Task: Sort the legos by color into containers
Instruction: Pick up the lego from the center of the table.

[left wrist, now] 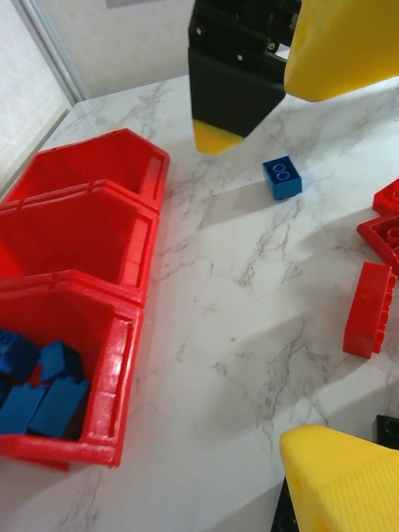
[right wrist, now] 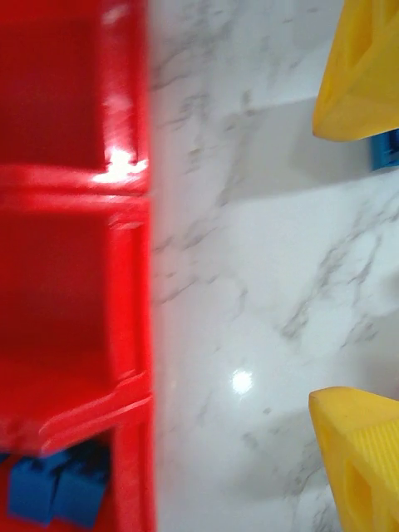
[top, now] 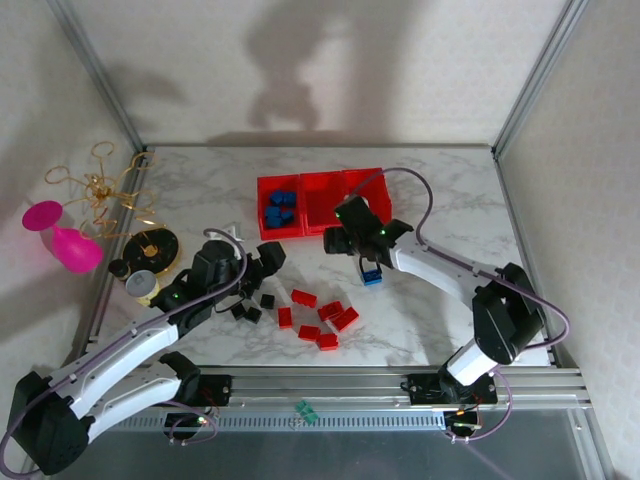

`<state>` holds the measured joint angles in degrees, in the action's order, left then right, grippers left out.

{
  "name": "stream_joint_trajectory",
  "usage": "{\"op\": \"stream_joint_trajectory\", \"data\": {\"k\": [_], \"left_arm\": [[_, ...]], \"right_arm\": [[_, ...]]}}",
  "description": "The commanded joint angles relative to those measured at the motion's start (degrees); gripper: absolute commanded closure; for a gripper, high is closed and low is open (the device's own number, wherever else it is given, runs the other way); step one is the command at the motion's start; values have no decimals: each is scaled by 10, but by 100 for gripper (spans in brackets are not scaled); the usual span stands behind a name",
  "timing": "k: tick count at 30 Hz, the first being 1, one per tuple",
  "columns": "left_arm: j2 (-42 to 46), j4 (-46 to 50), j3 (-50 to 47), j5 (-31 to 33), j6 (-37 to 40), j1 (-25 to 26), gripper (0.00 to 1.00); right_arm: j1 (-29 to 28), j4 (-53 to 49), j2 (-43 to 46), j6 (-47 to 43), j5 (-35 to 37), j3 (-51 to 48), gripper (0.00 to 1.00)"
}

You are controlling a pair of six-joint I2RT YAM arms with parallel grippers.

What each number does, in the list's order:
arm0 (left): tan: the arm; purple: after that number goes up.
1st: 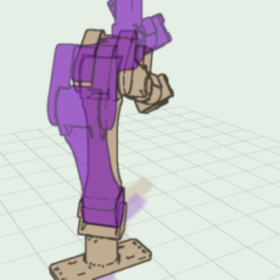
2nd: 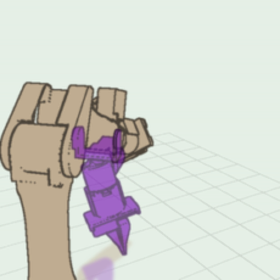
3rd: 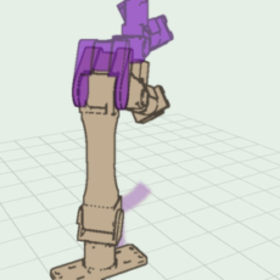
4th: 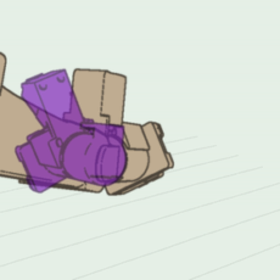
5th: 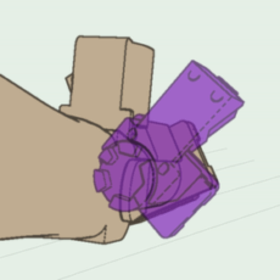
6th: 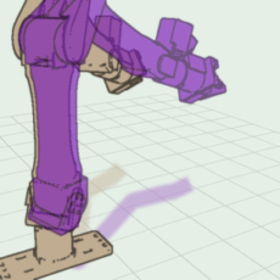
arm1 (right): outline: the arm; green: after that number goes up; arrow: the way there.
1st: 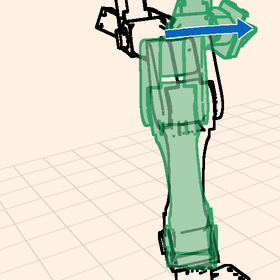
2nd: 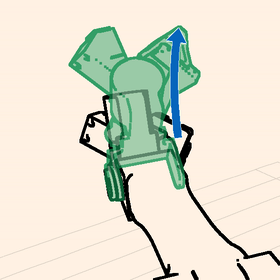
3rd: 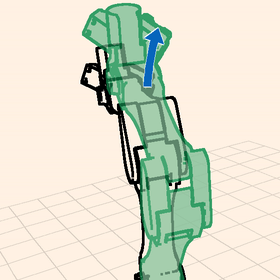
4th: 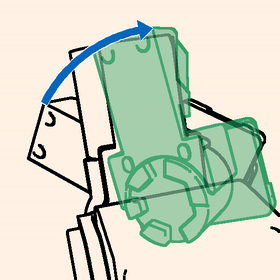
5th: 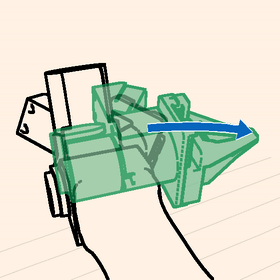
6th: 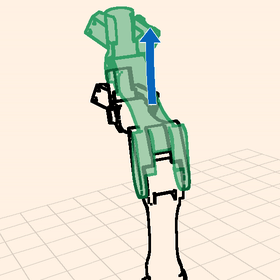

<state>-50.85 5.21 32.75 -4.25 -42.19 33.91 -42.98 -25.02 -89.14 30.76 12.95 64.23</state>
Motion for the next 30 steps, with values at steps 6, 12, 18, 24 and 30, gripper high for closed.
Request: {"op": "stream_joint_trajectory", "data": {"k": [6,12,18,24,30], "left_arm": [[-30,-33,-4,28,-14,40,0],[-55,-47,-2,34,-17,59,0],[-77,-50,8,36,-13,66,0],[-89,-52,13,41,-9,69,0],[-82,-64,10,40,-18,70,1]], "right_arm": [[3,-30,88,119,-1,-114,13],[3,6,111,170,-37,-188,10],[3,22,102,208,-39,-221,7],[15,77,65,202,-43,-217,7],[24,92,4,171,-15,-167,15]]}}
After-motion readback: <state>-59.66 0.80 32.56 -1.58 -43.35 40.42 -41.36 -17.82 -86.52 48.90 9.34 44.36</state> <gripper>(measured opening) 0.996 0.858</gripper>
